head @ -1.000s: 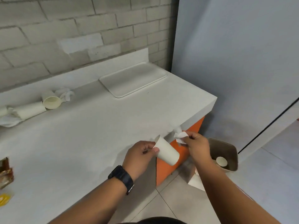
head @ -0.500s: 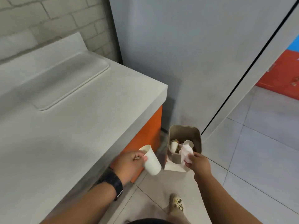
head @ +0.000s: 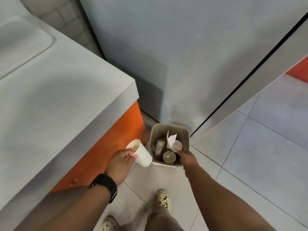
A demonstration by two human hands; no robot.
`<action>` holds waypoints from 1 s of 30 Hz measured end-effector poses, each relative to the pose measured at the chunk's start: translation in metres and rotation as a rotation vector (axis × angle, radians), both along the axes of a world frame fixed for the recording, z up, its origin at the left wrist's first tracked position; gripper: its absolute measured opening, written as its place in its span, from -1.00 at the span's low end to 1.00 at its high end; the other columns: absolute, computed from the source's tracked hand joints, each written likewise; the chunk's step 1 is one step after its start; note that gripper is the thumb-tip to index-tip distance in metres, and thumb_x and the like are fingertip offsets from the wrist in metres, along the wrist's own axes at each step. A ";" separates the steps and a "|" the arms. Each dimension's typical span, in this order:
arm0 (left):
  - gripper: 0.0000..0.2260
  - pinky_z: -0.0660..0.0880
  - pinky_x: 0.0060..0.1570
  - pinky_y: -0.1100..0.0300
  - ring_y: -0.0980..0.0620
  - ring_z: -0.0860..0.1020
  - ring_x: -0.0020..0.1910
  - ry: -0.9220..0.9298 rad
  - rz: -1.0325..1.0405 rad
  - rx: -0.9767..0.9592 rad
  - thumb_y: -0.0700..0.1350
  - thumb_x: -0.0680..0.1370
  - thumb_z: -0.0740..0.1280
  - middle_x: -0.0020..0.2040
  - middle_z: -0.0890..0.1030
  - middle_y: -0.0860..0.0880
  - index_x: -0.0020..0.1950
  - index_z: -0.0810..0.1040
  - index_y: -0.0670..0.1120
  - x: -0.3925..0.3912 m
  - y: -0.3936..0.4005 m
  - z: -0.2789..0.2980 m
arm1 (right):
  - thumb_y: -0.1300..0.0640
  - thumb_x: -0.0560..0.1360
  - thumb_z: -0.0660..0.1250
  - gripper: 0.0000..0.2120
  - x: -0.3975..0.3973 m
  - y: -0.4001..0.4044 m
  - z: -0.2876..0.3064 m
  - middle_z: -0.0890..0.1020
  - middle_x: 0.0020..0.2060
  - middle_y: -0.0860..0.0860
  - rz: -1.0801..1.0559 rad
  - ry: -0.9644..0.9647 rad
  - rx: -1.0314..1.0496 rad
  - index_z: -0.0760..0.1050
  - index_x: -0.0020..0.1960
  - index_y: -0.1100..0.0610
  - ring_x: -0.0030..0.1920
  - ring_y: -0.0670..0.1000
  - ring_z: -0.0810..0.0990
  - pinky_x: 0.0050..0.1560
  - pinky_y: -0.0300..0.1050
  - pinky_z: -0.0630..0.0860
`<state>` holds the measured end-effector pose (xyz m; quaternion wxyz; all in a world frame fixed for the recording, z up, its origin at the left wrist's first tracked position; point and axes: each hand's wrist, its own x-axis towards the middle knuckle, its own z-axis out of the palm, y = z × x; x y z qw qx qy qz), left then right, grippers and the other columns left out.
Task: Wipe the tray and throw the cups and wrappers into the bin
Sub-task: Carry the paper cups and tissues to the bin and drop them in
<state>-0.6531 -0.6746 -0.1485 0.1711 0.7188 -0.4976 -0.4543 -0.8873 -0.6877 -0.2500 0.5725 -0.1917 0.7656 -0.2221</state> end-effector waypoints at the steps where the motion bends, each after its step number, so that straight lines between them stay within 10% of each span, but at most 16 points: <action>1: -0.94 0.36 -0.16 0.27 0.06 0.47 -0.05 -0.013 -0.019 0.003 -0.17 0.56 0.31 -0.01 0.53 0.03 -0.05 0.59 -0.08 -0.008 -0.007 -0.004 | 0.03 0.56 0.26 -0.86 -0.004 0.006 -0.001 0.59 -0.05 0.09 -0.018 -0.018 0.011 0.56 -0.03 0.05 -0.07 0.08 0.50 -0.17 -0.16 0.36; 7: -0.50 0.18 0.46 0.07 0.02 0.21 0.50 0.112 -0.223 0.147 -0.11 0.55 0.34 0.48 0.19 0.06 0.48 0.30 0.00 -0.041 -0.033 -0.030 | 0.07 0.54 0.33 -0.90 -0.024 0.033 -0.012 0.63 -0.01 0.23 -0.005 -0.045 0.030 0.56 -0.12 0.06 -0.07 0.17 0.55 -0.16 -0.09 0.35; 20: -0.39 0.26 0.41 0.02 -0.03 0.24 0.47 -0.059 -0.026 0.157 0.08 0.54 0.32 0.54 0.17 0.00 0.52 0.14 0.08 0.023 0.007 0.031 | 0.17 0.55 0.26 -0.87 0.018 -0.009 0.049 0.55 -0.26 -0.01 0.162 -0.143 -0.121 0.55 -0.13 0.07 -0.32 -0.07 0.49 -0.31 -0.26 0.34; 30: -0.78 0.46 0.25 -0.02 0.06 0.51 0.19 0.122 0.228 -0.014 0.04 0.54 0.34 0.24 0.52 0.09 0.17 0.45 0.19 0.084 0.066 0.098 | 0.16 0.56 0.31 -0.91 0.127 -0.007 0.148 0.67 -0.22 0.07 0.502 -0.292 -0.427 0.56 -0.10 0.10 -0.25 0.01 0.60 -0.22 -0.17 0.51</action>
